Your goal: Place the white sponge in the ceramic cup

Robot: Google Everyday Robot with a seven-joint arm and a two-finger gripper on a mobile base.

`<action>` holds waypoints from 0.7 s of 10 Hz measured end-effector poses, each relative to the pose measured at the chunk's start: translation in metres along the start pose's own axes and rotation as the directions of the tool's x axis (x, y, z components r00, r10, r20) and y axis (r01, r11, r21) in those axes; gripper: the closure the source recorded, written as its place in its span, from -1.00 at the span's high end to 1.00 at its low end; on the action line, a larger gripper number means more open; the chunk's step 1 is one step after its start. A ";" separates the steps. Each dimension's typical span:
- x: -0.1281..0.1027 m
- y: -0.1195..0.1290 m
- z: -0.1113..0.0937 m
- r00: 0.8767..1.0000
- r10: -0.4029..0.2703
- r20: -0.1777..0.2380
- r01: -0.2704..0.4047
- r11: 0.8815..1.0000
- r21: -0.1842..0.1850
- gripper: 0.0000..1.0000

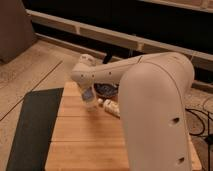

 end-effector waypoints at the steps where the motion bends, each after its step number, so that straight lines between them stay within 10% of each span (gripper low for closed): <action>1: 0.002 -0.001 0.001 1.000 0.002 -0.003 -0.002 1.000 0.001 -1.00; 7: 0.008 -0.009 0.012 1.000 0.007 -0.020 -0.006 1.000 0.008 -1.00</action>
